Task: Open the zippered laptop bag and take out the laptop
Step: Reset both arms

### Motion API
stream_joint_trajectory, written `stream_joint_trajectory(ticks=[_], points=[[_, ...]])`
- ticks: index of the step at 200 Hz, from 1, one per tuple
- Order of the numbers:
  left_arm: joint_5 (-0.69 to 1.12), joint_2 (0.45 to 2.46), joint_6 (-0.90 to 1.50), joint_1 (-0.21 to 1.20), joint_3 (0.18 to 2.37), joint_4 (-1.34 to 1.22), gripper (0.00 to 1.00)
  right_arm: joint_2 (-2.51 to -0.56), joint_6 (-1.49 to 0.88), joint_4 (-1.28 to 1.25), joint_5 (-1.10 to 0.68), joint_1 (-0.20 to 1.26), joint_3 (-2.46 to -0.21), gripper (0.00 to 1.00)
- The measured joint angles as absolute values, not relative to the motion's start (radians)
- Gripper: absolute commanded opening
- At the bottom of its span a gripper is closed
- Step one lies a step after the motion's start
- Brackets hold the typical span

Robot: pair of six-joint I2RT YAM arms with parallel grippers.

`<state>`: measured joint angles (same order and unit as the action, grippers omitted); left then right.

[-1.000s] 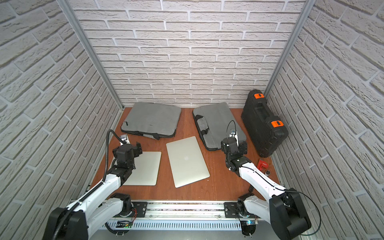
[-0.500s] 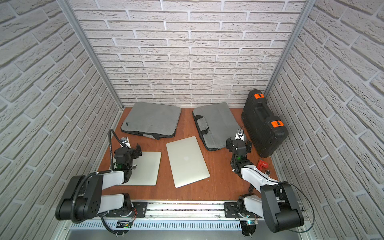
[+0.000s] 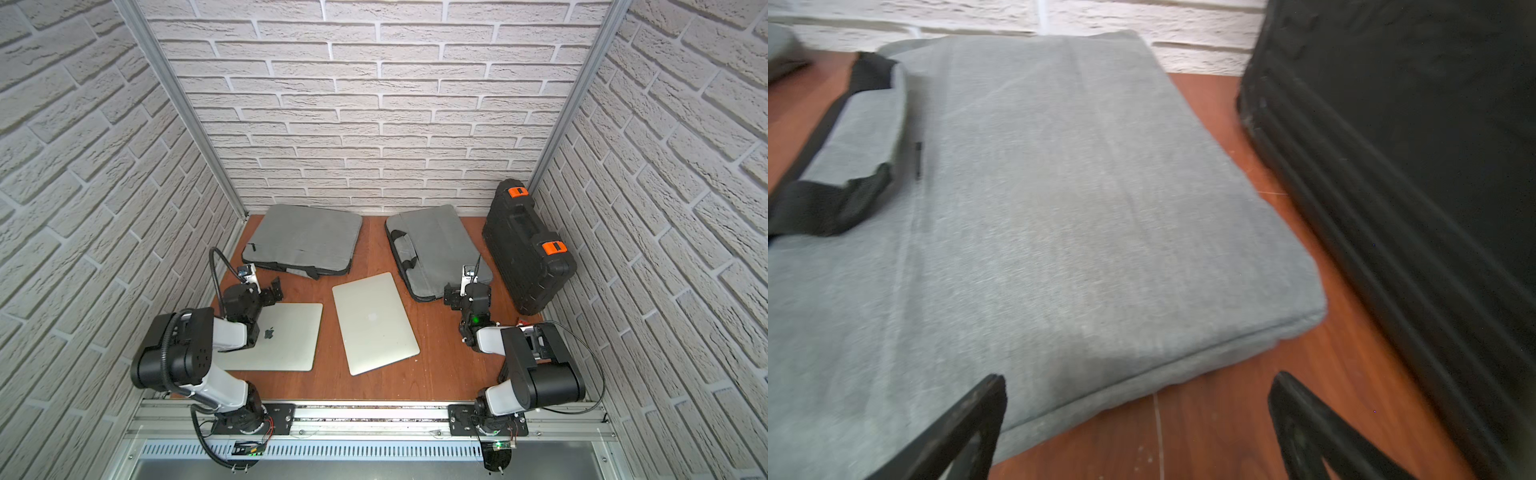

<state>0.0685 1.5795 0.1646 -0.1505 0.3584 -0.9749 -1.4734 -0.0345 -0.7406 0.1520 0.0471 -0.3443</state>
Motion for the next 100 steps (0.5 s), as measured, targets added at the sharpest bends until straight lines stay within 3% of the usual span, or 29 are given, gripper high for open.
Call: stream_joint_trajectory(ticks=[100], points=[[0.09, 1.579, 0.123, -0.116, 0.377, -0.89, 0.98, -1.473, -0.01, -0.748, 0.046, 0.035, -0.368, 1.0]])
